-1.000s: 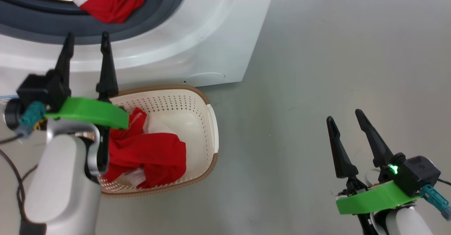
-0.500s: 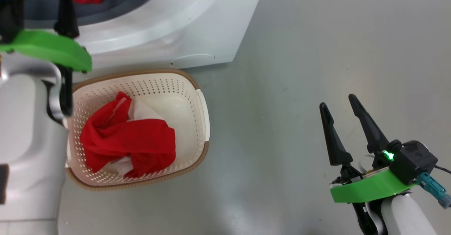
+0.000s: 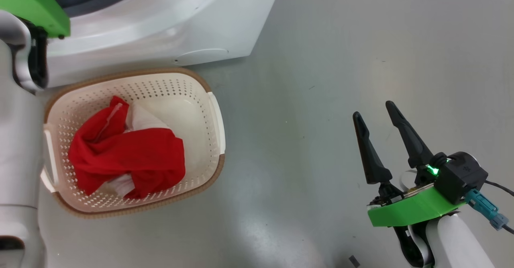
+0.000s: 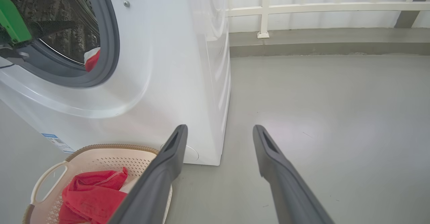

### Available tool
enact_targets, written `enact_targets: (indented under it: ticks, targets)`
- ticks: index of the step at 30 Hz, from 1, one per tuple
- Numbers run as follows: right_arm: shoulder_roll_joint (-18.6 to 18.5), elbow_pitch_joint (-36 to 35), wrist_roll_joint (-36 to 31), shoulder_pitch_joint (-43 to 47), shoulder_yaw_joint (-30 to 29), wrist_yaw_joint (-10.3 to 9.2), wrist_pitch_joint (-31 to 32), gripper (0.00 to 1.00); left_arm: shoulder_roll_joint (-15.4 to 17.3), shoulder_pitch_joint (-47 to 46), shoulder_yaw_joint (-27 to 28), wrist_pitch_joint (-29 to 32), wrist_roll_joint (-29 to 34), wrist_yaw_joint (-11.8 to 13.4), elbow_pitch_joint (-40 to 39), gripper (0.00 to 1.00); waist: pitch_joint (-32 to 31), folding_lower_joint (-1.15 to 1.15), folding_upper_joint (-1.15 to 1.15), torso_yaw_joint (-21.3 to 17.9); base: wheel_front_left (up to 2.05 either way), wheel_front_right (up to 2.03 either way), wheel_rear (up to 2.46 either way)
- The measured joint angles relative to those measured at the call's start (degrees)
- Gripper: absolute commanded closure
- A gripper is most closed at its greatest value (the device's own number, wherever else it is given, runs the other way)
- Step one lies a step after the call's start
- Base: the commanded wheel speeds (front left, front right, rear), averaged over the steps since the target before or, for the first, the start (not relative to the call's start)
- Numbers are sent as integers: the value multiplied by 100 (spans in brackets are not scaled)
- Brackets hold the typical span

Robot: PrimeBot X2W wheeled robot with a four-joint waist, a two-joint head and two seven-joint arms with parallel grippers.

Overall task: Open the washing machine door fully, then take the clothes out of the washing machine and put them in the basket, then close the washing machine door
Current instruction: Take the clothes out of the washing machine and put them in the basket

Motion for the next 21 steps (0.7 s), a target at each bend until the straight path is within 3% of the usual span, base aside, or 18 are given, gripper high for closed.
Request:
enact_targets:
  ticks: [21]
  targets:
    - [-1,93,208,-123,358,0,1,0,330,-928,-125,645,-80,-35,1709,0,209,0,0,-553,0,0,0]
